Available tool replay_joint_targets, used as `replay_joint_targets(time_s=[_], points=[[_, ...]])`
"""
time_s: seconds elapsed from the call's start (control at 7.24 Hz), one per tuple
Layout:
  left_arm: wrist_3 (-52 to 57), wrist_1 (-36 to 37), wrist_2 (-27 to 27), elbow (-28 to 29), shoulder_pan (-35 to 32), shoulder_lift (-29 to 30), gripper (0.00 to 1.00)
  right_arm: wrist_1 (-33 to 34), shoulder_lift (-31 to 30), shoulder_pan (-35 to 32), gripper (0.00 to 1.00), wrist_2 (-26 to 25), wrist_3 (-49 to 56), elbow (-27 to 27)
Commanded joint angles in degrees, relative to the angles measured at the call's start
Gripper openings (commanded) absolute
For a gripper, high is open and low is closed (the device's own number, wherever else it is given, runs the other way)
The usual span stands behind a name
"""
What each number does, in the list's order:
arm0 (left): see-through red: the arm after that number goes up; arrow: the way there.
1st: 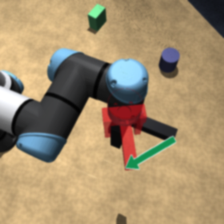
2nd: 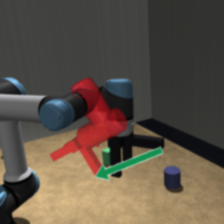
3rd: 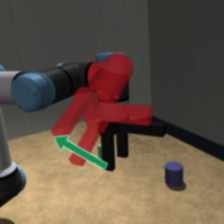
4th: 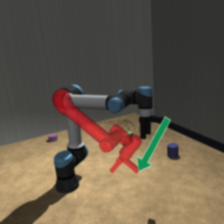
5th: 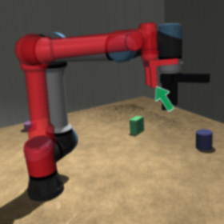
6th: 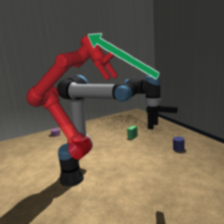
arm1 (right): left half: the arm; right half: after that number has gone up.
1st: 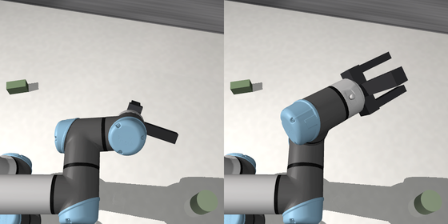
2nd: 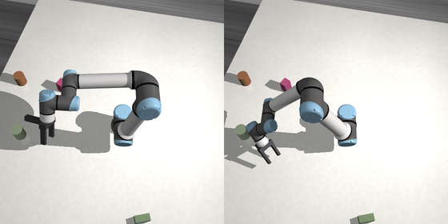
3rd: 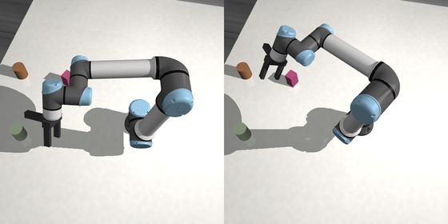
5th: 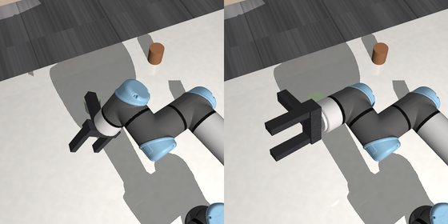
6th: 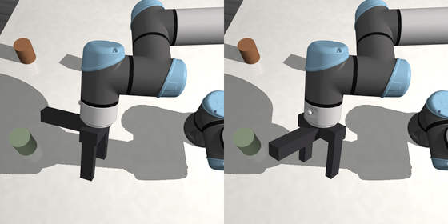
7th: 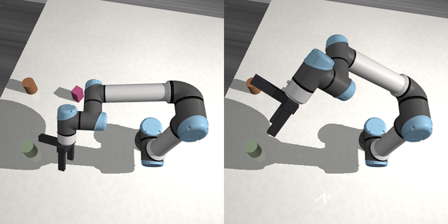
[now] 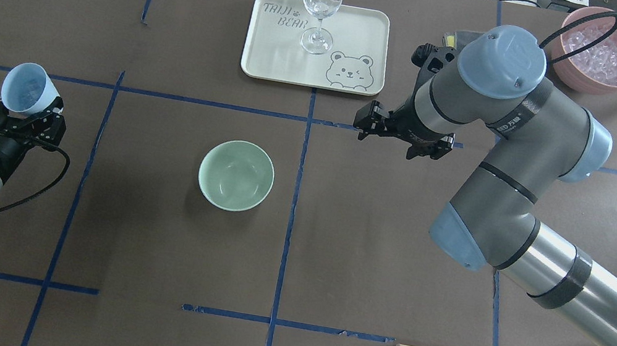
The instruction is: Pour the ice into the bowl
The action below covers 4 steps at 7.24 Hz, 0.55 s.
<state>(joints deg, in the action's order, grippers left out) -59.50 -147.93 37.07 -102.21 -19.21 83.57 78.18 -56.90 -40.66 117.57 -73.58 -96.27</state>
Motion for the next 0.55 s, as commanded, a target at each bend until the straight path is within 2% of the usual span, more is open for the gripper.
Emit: replay_joint_targets(time_s=[0.0, 0.41], points=[[8.32, 0.36, -0.07, -1.16, 0.4, 4.47, 0.0, -0.13, -0.06, -0.29, 1.0, 0.03, 0.01, -0.06], [8.61, 1.93, -0.24, -0.54, 2.85, 12.04, 0.0, -0.3, -2.6, -1.34, 1.0, 0.21, 0.19, -1.64]])
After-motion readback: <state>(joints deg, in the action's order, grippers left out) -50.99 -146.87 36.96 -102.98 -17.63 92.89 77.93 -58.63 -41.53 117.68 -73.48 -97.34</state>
